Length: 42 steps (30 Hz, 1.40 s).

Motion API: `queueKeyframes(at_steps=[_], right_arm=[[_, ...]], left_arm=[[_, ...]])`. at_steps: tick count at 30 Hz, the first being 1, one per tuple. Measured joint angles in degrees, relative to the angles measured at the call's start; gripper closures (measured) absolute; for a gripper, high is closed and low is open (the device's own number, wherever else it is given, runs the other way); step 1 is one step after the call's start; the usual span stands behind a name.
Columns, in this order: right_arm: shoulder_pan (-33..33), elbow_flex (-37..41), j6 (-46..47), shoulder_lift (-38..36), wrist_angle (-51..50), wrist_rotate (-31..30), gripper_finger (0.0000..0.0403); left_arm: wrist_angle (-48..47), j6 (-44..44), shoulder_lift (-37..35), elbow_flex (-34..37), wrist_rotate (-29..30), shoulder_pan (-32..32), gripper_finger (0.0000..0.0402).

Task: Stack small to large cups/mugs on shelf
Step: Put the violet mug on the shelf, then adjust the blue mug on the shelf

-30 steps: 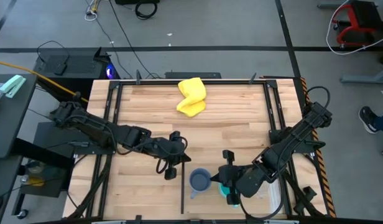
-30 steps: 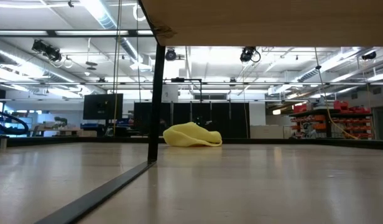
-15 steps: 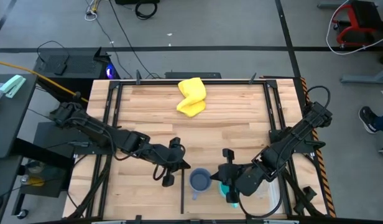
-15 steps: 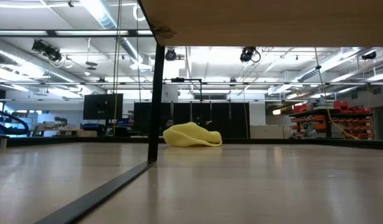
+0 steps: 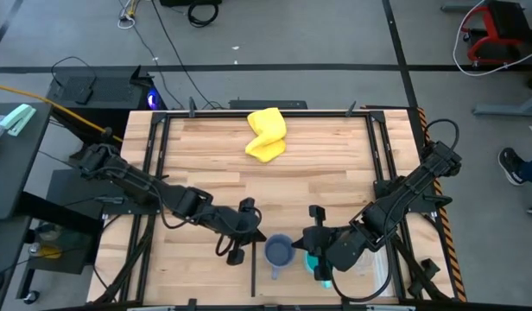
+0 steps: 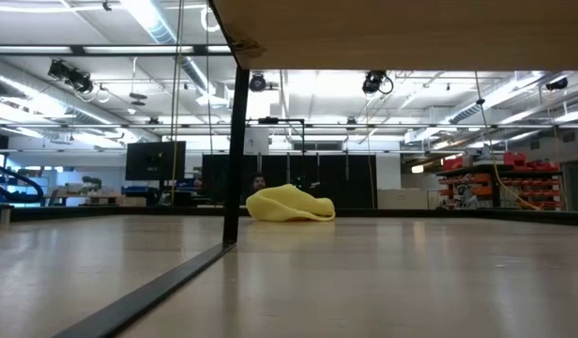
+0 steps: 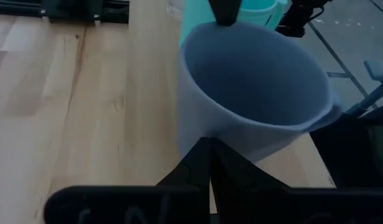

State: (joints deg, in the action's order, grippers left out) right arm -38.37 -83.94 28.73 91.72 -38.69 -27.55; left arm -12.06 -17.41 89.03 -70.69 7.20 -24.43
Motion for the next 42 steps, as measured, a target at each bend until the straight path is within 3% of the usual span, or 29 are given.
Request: queueKeyframes(at_steps=[19, 25, 36, 42], right_arm=[[0.02, 0.02, -0.36, -0.02, 0.01, 0.04, 0.04], [-0.13, 0.2, -0.35, -1.25, -0.31, 0.48, 0.0398], [-3.13, 0.2, -0.33, -9.12, 0.87, 0.33, 0.0389], [-8.17, 0.15, 5.05, -14.73, -0.89, 0.19, 0.0394]], left_arm=[[0.92, 0.11, 0.0, 0.04, 0.02, -2.05, 0.0391], [-0.31, 0.15, -0.64, 0.04, 0.06, -1.92, 0.037], [-5.9, 0.08, -5.77, 0.08, 3.25, 0.03, 0.0361], [-7.4, -0.01, -6.43, 0.08, 3.64, 1.27, 0.036]])
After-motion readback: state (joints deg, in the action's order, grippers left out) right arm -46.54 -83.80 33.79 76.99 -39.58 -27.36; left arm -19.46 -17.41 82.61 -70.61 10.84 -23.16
